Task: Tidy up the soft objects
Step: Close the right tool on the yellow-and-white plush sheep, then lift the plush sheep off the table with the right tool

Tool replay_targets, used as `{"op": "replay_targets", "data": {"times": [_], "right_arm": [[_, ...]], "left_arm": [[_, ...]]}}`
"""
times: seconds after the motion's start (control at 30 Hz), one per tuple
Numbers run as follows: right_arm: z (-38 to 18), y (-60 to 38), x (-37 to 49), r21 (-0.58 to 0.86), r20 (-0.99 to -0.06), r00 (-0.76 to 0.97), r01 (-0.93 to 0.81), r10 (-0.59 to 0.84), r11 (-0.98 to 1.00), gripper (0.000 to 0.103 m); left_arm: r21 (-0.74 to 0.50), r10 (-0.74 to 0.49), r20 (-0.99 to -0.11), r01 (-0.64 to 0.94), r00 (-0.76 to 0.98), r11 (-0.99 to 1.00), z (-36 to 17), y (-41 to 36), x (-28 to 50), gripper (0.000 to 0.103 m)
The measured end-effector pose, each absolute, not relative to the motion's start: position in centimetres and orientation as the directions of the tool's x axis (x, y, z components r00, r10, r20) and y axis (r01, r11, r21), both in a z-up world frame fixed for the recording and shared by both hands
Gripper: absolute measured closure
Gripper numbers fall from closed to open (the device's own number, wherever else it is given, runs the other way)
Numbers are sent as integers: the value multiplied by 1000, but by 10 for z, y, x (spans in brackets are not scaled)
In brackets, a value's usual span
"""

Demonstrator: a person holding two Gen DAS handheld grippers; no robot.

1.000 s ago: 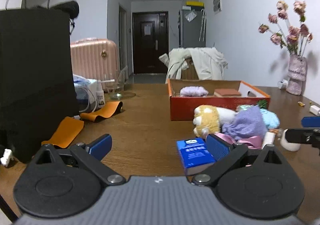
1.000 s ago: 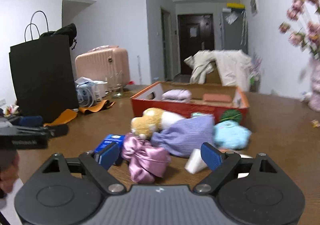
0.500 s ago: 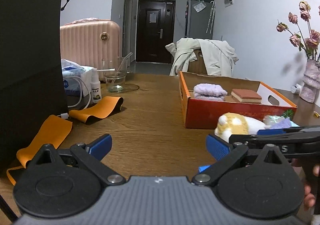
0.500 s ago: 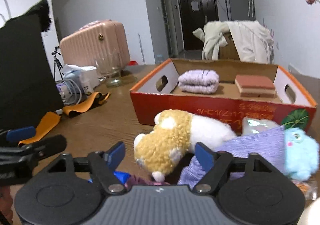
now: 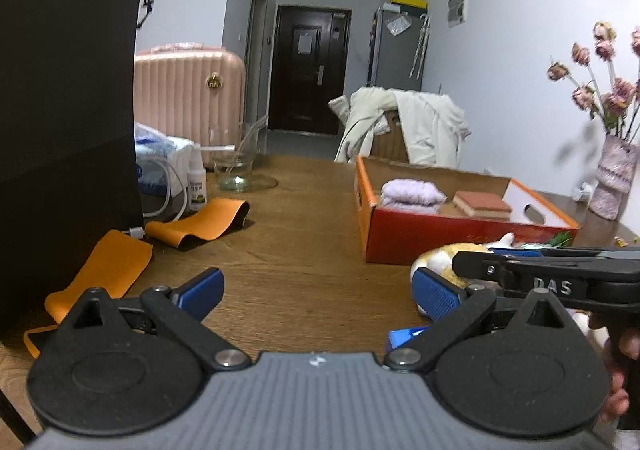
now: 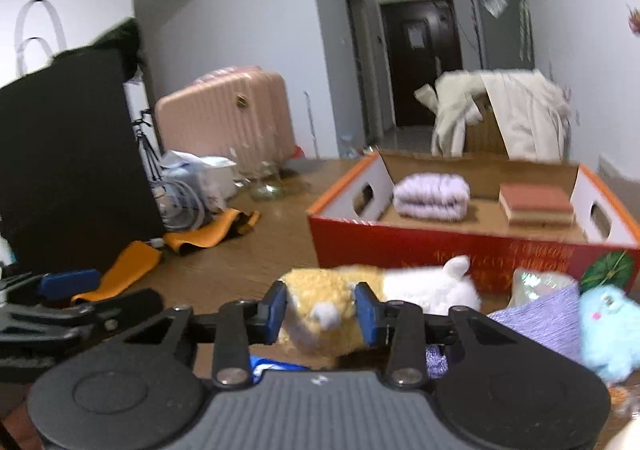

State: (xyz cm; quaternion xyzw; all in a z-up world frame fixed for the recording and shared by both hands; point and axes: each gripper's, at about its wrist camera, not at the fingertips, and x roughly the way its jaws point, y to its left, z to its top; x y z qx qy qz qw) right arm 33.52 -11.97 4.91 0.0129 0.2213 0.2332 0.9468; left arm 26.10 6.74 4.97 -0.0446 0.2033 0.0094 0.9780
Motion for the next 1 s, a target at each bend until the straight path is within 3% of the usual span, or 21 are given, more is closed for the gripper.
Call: {"op": "replay_targets", "data": {"times": [0.2, 0.33, 0.43, 0.67, 0.7, 0.73, 0.8, 0.9, 1.0], "right_arm": [[71, -142, 251, 87, -324, 824, -463, 464, 882, 71], [56, -161, 191, 52, -309, 798, -528, 517, 847, 71], [40, -173, 158, 35, -329, 772, -566, 544, 824, 71], [16, -207, 137, 105, -386, 732, -570, 561, 815, 71], [14, -210, 137, 115, -386, 728, -570, 566, 813, 71], [11, -214, 135, 127, -387, 730, -563, 564, 817, 71], [6, -221, 135, 150, -400, 736, -535, 546, 831, 71], [2, -233, 135, 177, -411, 770, -458, 488, 871, 70], [4, -243, 130, 244, -371, 777, -447, 509, 861, 67]], "left_arm": [[-109, -44, -384, 2, 922, 994, 57, 56, 226, 1], [-126, -102, -424, 53, 900, 991, 44, 39, 205, 1], [-154, -137, -448, 75, 883, 985, 38, 30, 197, 1], [-293, -385, -486, 269, 784, 918, 29, -2, 207, 2], [-303, -408, -495, 287, 767, 909, 26, -8, 209, 7], [-311, -427, -510, 302, 747, 901, 23, -15, 214, 23], [-325, -454, -535, 322, 712, 889, 19, -25, 218, 42], [-335, -449, -531, 309, 719, 890, 19, -30, 211, 48], [-281, -345, -515, 226, 785, 933, 20, -27, 189, 48]]}}
